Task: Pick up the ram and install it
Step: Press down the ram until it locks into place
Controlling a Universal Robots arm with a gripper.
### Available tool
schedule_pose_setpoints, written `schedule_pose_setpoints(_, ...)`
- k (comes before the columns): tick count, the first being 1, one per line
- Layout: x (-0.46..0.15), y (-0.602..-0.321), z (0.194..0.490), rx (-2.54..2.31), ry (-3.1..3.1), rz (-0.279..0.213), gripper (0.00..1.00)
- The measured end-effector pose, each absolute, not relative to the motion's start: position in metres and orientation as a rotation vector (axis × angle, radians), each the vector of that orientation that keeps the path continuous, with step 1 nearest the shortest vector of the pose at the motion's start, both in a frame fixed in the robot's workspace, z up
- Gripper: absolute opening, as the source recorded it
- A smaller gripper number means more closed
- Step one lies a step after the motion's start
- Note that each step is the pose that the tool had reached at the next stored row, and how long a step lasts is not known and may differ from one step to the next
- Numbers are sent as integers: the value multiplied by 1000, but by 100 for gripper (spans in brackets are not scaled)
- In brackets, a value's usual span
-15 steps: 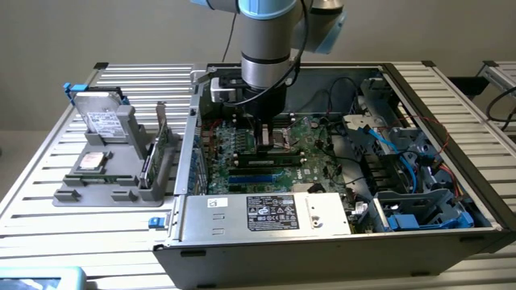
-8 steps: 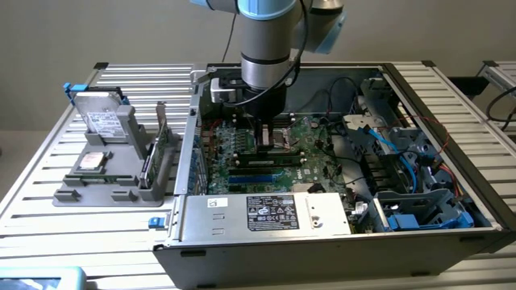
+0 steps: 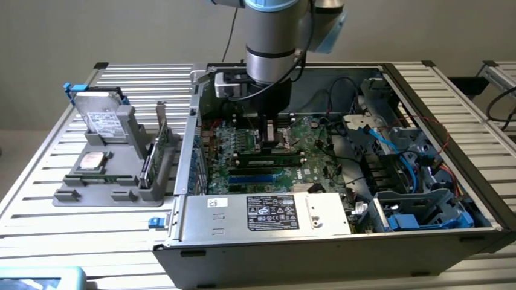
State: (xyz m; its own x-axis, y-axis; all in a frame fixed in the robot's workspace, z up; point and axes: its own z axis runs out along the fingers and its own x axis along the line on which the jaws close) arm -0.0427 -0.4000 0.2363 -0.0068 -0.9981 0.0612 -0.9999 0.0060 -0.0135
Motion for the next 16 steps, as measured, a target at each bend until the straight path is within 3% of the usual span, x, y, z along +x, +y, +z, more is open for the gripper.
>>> schedule_pose_setpoints(16,-21,-402,244,2189,-2203,80,11)
